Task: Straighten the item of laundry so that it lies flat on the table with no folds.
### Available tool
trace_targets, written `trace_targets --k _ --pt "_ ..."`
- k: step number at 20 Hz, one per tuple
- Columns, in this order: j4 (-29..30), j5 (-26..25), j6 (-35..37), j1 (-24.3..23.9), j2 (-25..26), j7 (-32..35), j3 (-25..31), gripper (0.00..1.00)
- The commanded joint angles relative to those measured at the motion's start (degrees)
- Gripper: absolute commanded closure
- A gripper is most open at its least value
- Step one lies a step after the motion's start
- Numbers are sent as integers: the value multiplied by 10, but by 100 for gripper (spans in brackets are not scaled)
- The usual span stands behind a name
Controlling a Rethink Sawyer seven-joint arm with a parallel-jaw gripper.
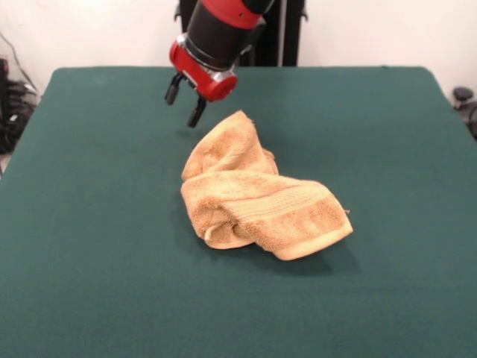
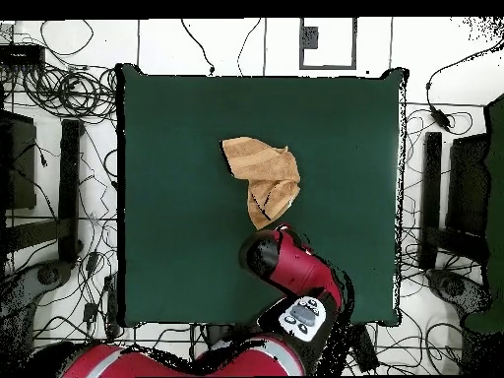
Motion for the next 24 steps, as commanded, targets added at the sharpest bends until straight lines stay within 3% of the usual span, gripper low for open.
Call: trace_targets --k 1,13,24 --pt "-52 -15 -22 11 27 56 86 0" --pt "-64 -23 19 -21 20 46 130 0" --pt "-131 41 69 38 75 124 72 0"
